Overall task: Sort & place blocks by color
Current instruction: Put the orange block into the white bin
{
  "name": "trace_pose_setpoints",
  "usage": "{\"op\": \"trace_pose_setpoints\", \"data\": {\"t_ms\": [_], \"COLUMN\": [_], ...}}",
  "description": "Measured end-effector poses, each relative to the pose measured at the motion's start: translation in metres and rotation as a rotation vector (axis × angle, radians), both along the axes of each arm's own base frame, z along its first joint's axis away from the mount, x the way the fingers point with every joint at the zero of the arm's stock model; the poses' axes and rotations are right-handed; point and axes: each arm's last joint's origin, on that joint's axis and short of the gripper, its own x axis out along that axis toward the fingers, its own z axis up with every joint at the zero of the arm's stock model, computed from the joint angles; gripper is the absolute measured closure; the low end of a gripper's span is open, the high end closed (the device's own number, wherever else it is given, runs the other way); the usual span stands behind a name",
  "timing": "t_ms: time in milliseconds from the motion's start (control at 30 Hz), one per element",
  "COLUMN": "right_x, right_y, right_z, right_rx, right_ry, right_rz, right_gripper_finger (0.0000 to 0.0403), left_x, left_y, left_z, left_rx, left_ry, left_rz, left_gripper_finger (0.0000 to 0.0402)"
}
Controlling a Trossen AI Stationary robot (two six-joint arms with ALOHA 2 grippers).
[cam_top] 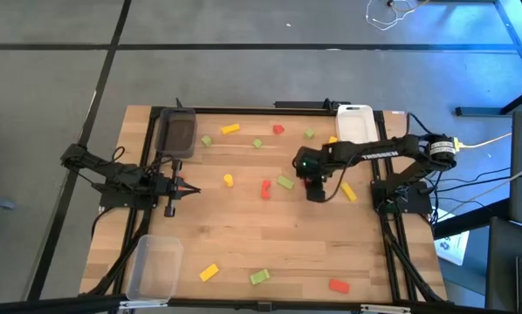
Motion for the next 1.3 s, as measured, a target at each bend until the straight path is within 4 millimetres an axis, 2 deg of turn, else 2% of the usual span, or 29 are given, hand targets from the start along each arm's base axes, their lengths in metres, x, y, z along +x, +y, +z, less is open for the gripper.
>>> {"op": "trace_pose_setpoints", "data": {"t_ms": [100,200,400,567,800,1000,1200,1300], "right_x": [0.0,-0.001,-0.018,-0.037,-0.074,-0.107,-0.128,-0.132], "right_y": [-0.008,-0.018,-0.052,-0.086,-0.127,-0.153,-0.159,-0.16], "right_z": [0.021,0.05,0.102,0.12,0.118,0.112,0.079,0.06], "right_rx": [-0.024,-0.08,-0.22,-0.215,-0.267,-0.25,-0.181,-0.159], "right_ry": [-0.005,-0.037,-0.059,-0.039,0.063,0.132,0.231,0.224], "right_rz": [-0.078,-0.142,-0.44,-0.725,-1.052,-1.229,-1.285,-1.294], "right_gripper_finger": [0.0269,0.0269,0.0269,0.0269,0.0269,0.0269,0.0269,0.0269], "left_x": [0.0,0.0,0.0,0.0,0.0,0.0,0.0,0.0], "left_y": [0.0,0.0,0.0,0.0,0.0,0.0,0.0,0.0], "left_z": [0.0,0.0,0.0,0.0,0.0,0.0,0.0,0.0], "left_rx": [0.0,0.0,0.0,0.0,0.0,0.0,0.0,0.0], "left_ry": [0.0,0.0,0.0,0.0,0.0,0.0,0.0,0.0], "left_rz": [0.0,0.0,0.0,0.0,0.0,0.0,0.0,0.0], "left_gripper_finger": [0.0401,0.0401,0.0401,0.0401,0.0401,0.0401,0.0401,0.0401]}}
